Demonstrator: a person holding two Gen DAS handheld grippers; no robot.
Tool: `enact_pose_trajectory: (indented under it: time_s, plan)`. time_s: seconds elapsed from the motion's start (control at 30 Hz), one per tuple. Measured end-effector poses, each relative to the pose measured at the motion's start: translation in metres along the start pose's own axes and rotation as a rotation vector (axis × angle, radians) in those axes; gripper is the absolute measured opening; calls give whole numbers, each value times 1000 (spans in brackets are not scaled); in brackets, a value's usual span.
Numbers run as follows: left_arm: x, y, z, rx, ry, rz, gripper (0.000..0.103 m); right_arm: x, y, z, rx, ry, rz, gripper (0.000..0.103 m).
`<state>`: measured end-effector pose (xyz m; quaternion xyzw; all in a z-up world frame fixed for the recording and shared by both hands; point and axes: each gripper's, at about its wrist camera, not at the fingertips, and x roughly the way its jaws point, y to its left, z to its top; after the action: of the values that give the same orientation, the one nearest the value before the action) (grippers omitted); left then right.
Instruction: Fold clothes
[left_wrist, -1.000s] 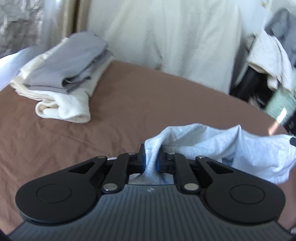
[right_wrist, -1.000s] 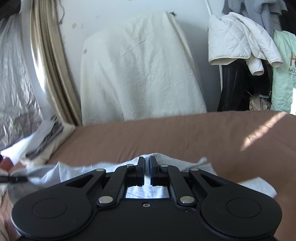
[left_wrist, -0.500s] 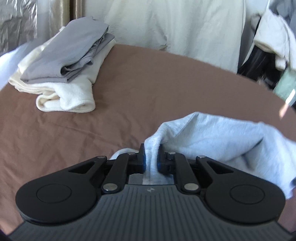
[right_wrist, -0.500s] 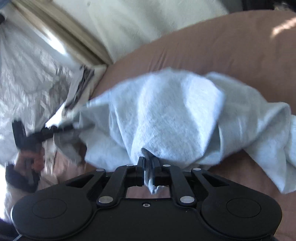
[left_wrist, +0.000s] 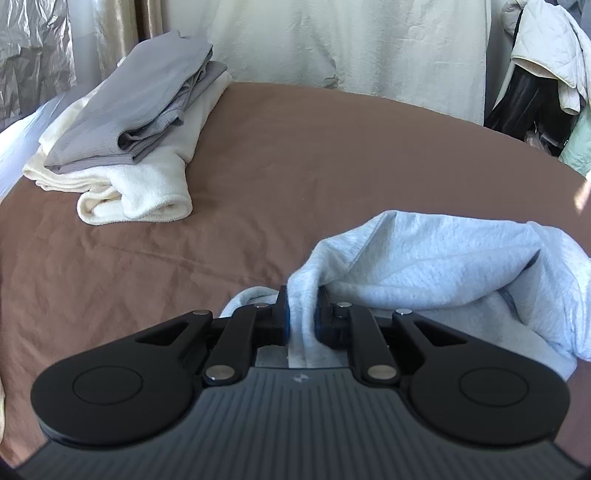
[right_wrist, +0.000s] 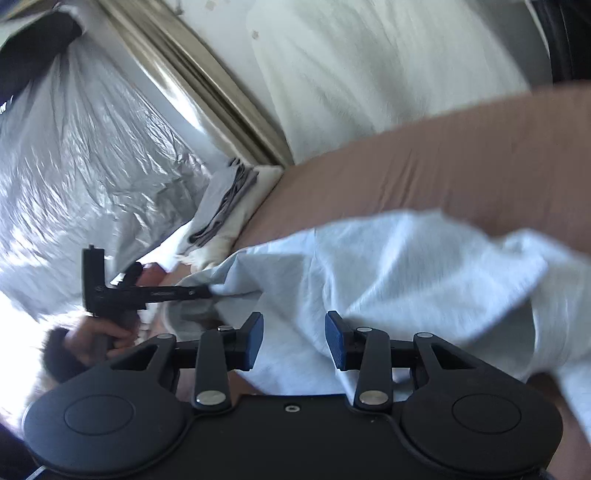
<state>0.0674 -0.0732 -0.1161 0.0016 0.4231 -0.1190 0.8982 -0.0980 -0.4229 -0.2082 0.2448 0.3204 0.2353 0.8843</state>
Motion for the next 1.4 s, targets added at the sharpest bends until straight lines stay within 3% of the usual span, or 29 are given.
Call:
enact_pose_trajectory:
  time_s: [0.1, 0.23, 0.33, 0.53, 0.57, 0.67, 0.73, 0.83, 0.87, 0.93, 1.03, 1.2, 1.27, 1.37, 1.4]
  plan:
    - [-1, 5, 1, -28, -4, -11, 11, -19, 0, -2, 25, -28, 15, 44]
    - [0, 8, 1, -41, -17, -25, 11, -54, -7, -12, 133, -144, -125, 44]
    - [-1, 16, 2, -100, -30, -87, 11, -70, -16, -18, 181, -210, -238, 45]
    - [3, 18, 2, -132, -19, -112, 11, -44, -34, -13, 207, -181, -326, 46]
    - [5, 17, 2, -127, -15, -107, 11, -39, -37, -12, 212, -175, -339, 42]
    - [13, 13, 2, -119, 13, -96, 11, -23, -39, -8, 169, -140, -380, 14]
    - [16, 13, 1, -119, 31, -93, 11, -13, -16, -4, -11, -91, -381, 6]
    - [16, 16, -2, -115, 47, -82, 12, -19, -4, -3, -22, -77, -221, 4]
    - [16, 17, -3, -118, 51, -82, 12, -21, -1, -3, -22, -67, -212, 4]
    - [19, 18, -3, -127, 57, -85, 12, -28, 3, -4, -33, -63, -275, 10]
    - [24, 16, -2, -120, 66, -80, 12, -37, -13, -4, 38, -102, -378, 45]
    - [25, 10, -2, -94, 55, -70, 12, -40, -46, 6, 184, -128, -448, 47]
    - [23, 11, -1, -103, 37, -79, 12, -38, -49, 6, 163, -115, -472, 47]
    - [18, 17, 2, -125, -7, -99, 12, -44, -44, 7, 87, -102, -589, 47]
    - [16, 19, 3, -132, -23, -107, 12, -46, -46, 7, 92, -103, -586, 47]
